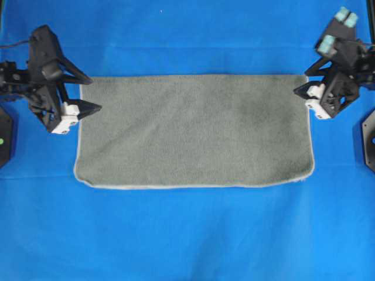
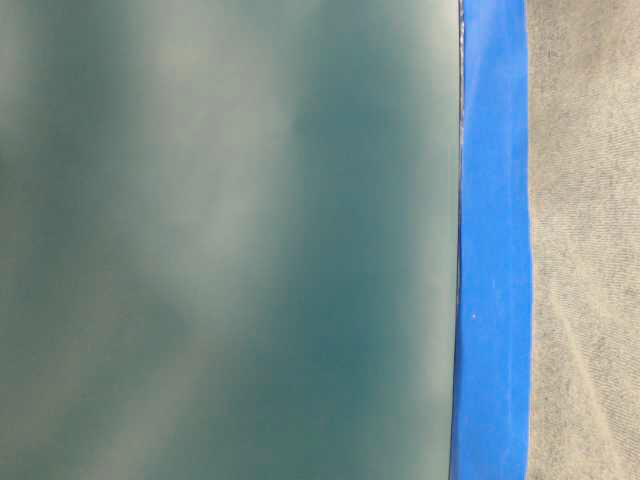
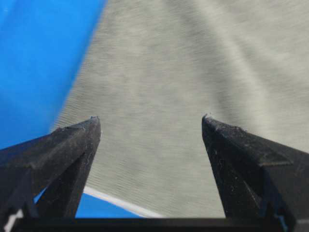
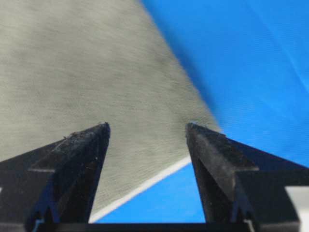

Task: Fold a large towel.
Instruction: 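Grasp the towel's left and right short edges with both grippers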

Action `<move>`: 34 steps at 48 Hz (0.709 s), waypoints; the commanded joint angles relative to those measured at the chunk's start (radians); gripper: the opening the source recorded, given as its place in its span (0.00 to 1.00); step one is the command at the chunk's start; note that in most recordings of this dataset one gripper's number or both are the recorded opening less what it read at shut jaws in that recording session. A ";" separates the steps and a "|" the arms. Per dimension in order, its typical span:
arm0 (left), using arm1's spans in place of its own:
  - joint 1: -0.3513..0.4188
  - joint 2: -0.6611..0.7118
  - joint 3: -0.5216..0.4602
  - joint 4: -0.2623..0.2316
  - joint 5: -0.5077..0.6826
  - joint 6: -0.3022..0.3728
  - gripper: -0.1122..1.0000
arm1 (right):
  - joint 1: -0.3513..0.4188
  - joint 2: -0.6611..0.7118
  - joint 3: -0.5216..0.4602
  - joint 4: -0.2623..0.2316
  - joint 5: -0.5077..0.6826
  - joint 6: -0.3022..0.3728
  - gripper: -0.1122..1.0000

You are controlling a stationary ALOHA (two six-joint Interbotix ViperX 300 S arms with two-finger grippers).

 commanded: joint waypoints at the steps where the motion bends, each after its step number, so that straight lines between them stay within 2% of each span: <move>1: 0.035 0.057 -0.011 0.003 -0.051 0.049 0.82 | -0.018 0.069 -0.012 -0.028 -0.046 0.000 0.68; 6: 0.072 0.132 -0.018 0.002 -0.089 0.117 0.83 | -0.041 0.156 -0.021 -0.052 -0.083 0.000 0.68; 16: 0.126 0.258 -0.029 0.003 -0.138 0.206 0.82 | -0.098 0.267 -0.020 -0.092 -0.155 -0.002 0.68; 27: 0.152 0.342 -0.041 0.002 -0.161 0.249 0.82 | -0.130 0.314 -0.023 -0.120 -0.201 -0.003 0.68; 31: 0.150 0.347 -0.046 0.002 -0.138 0.264 0.78 | -0.130 0.313 -0.020 -0.120 -0.196 -0.011 0.66; 34: 0.147 0.348 -0.051 0.002 -0.106 0.302 0.72 | -0.126 0.311 -0.018 -0.121 -0.186 -0.014 0.60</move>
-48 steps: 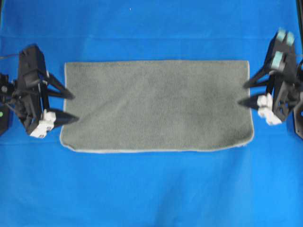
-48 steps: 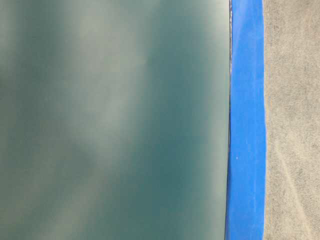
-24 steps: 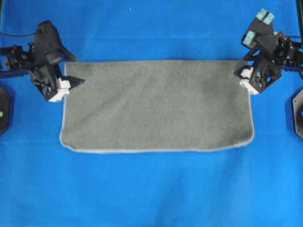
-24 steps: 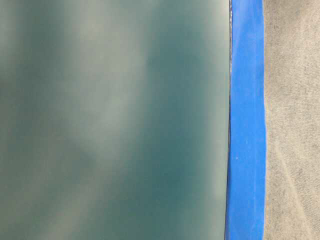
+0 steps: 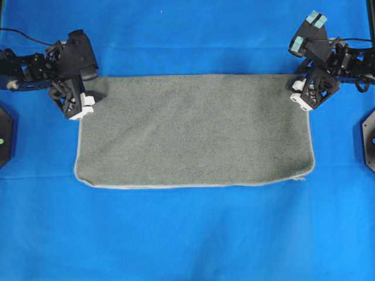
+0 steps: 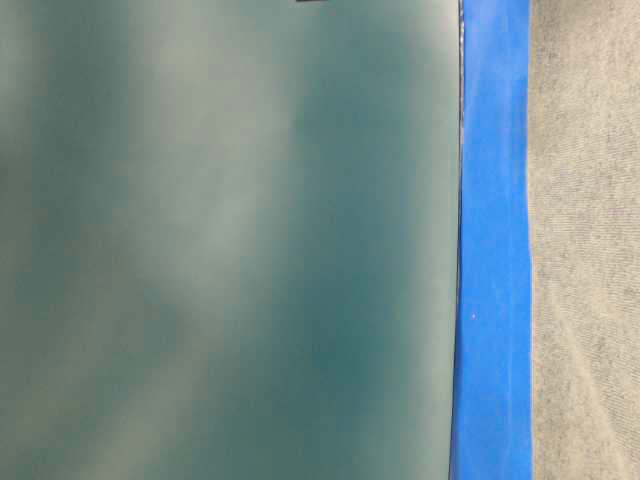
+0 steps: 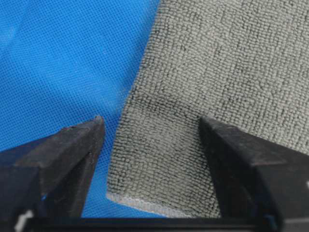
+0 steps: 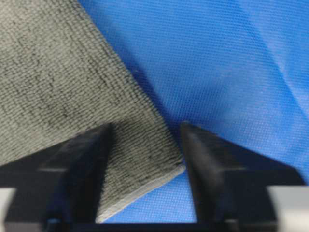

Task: Fold a large towel.
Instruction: 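Grasp the towel's left and right short edges with both grippers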

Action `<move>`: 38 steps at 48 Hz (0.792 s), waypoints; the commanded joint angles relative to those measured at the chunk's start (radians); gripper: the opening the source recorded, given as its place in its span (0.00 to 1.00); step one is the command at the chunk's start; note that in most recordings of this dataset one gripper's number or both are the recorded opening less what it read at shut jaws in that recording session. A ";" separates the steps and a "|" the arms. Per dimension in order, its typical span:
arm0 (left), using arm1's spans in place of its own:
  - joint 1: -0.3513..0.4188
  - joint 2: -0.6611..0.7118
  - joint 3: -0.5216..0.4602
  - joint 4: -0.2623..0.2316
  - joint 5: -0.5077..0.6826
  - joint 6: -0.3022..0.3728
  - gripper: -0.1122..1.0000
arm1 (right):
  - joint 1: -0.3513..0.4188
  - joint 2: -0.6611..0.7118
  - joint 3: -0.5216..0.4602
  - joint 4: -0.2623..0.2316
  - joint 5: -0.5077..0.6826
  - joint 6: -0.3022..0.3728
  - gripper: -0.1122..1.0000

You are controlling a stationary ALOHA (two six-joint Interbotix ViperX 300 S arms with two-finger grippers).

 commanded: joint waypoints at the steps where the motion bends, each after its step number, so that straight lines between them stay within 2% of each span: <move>1: -0.003 -0.002 -0.018 0.000 0.038 0.040 0.68 | -0.002 -0.006 -0.012 -0.005 0.009 -0.003 0.56; 9: -0.005 0.005 -0.034 -0.002 0.112 0.043 0.27 | 0.023 -0.008 -0.011 0.000 0.018 0.000 0.16; 13: -0.005 0.002 -0.040 -0.002 0.127 0.031 0.13 | 0.029 -0.014 -0.012 0.003 0.020 0.006 0.13; 18: -0.005 -0.026 -0.055 -0.005 0.176 0.002 0.13 | 0.031 -0.057 -0.017 0.015 0.046 0.014 0.13; 23: -0.011 -0.104 -0.094 -0.012 0.304 -0.025 0.13 | 0.055 -0.167 -0.038 0.044 0.137 0.014 0.13; 29: -0.051 -0.239 -0.143 -0.012 0.431 -0.086 0.13 | 0.124 -0.333 -0.072 0.069 0.245 0.014 0.13; 38: -0.164 -0.463 -0.193 -0.012 0.514 -0.172 0.13 | 0.258 -0.611 -0.106 0.130 0.348 0.017 0.13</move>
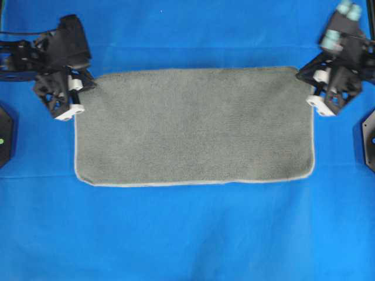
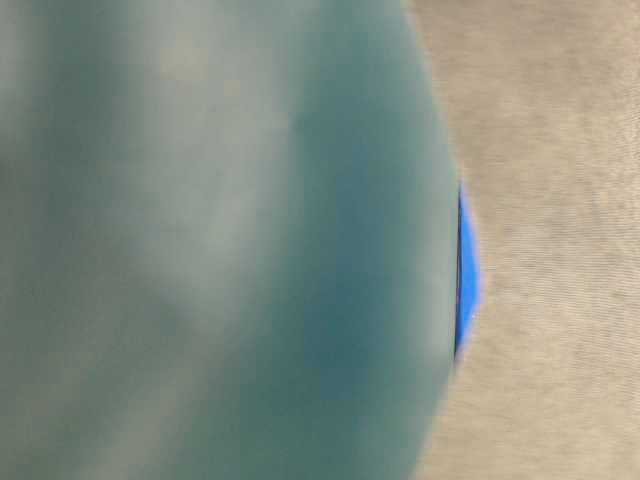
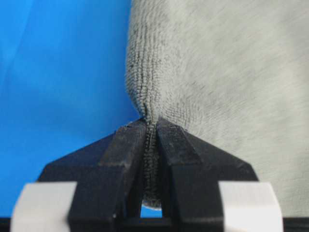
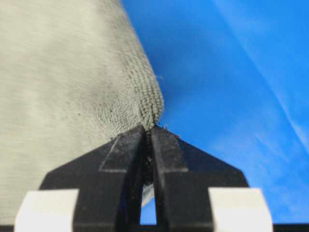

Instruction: Fold a large towel.

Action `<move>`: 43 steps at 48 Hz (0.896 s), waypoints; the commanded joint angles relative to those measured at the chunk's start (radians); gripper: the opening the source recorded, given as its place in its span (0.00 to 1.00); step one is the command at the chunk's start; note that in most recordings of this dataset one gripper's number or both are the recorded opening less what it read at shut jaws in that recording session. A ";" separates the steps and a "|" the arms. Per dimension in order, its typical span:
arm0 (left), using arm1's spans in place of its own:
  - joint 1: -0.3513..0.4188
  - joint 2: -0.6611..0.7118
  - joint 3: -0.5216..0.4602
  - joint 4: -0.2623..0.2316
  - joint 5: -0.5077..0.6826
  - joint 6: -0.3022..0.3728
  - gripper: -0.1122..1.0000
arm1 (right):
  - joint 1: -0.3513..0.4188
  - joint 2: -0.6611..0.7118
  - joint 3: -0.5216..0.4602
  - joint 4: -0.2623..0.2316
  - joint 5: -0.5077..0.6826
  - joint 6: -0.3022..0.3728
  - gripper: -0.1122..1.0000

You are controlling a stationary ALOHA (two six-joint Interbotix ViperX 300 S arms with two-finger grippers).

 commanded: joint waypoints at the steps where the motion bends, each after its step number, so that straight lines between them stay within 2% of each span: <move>1: -0.057 -0.115 -0.044 -0.002 0.025 -0.034 0.13 | 0.049 -0.126 -0.031 0.032 0.029 0.003 0.13; 8: -0.140 -0.249 -0.058 -0.002 0.025 -0.087 0.13 | 0.098 -0.279 -0.046 0.075 0.043 0.035 0.13; 13: -0.172 -0.288 -0.051 -0.002 0.029 -0.124 0.13 | 0.109 -0.322 -0.055 0.074 0.046 0.060 0.13; 19: -0.209 -0.288 -0.052 -0.002 0.017 -0.175 0.13 | 0.100 -0.308 -0.057 0.061 0.032 0.067 0.13; 26: -0.302 -0.245 -0.058 -0.002 -0.083 -0.235 0.13 | 0.000 -0.281 -0.069 0.046 -0.026 0.077 0.13; 35: -0.460 -0.112 -0.104 0.002 -0.299 -0.230 0.13 | -0.189 -0.209 -0.101 0.041 -0.117 0.074 0.13; 43: -0.541 0.058 -0.213 0.005 -0.443 -0.224 0.13 | -0.272 -0.094 -0.156 0.040 -0.221 0.055 0.13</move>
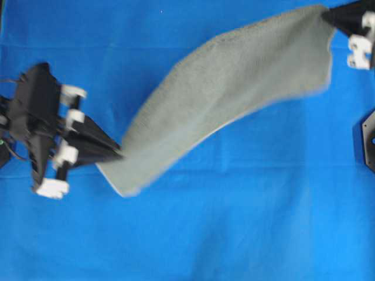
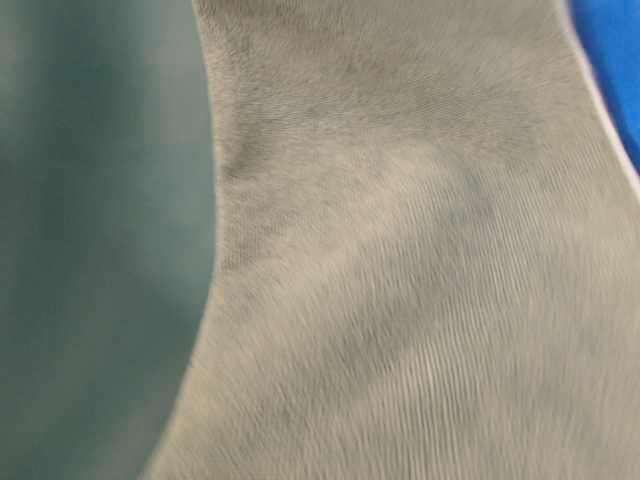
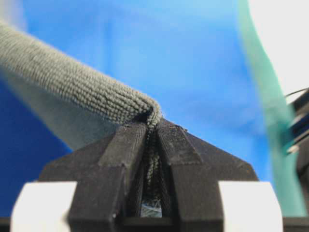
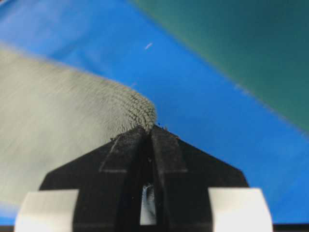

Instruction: Fold a large towel.

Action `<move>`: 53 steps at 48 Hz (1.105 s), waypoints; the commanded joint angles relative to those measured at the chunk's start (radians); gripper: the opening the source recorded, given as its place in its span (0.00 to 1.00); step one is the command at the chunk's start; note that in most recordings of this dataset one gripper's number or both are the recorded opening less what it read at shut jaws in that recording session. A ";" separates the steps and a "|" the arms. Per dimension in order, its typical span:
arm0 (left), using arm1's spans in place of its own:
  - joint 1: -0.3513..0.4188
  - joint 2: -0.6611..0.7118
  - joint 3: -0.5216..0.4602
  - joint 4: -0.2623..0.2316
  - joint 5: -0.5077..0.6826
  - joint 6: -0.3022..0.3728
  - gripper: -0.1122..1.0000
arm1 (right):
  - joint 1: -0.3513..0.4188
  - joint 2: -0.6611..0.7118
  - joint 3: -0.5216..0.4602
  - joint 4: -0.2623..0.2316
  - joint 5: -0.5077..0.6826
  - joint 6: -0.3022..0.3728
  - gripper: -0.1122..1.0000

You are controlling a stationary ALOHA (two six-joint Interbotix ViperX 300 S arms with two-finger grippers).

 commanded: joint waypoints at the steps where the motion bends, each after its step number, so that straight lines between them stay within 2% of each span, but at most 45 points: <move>1: -0.037 0.087 -0.094 0.005 -0.075 0.005 0.13 | -0.028 0.067 -0.063 -0.006 -0.067 -0.005 0.13; 8: -0.075 0.222 -0.230 0.006 -0.137 0.021 0.13 | -0.035 0.189 -0.141 -0.035 -0.138 -0.006 0.13; 15: -0.104 0.350 -0.388 0.006 -0.193 0.072 0.13 | -0.035 0.296 -0.229 -0.044 -0.163 -0.006 0.13; 25: -0.110 0.518 -0.611 0.006 -0.219 0.087 0.13 | -0.035 0.371 -0.307 -0.048 -0.169 -0.008 0.13; 32: -0.110 0.647 -0.770 0.006 -0.225 0.087 0.13 | -0.037 0.345 -0.290 -0.067 -0.146 -0.014 0.13; 45: -0.101 0.868 -1.020 0.006 -0.227 0.087 0.13 | -0.046 0.209 -0.219 -0.106 0.026 -0.014 0.13; 53: -0.089 0.943 -1.089 0.003 -0.225 0.087 0.13 | -0.054 0.175 -0.176 -0.120 0.067 -0.014 0.13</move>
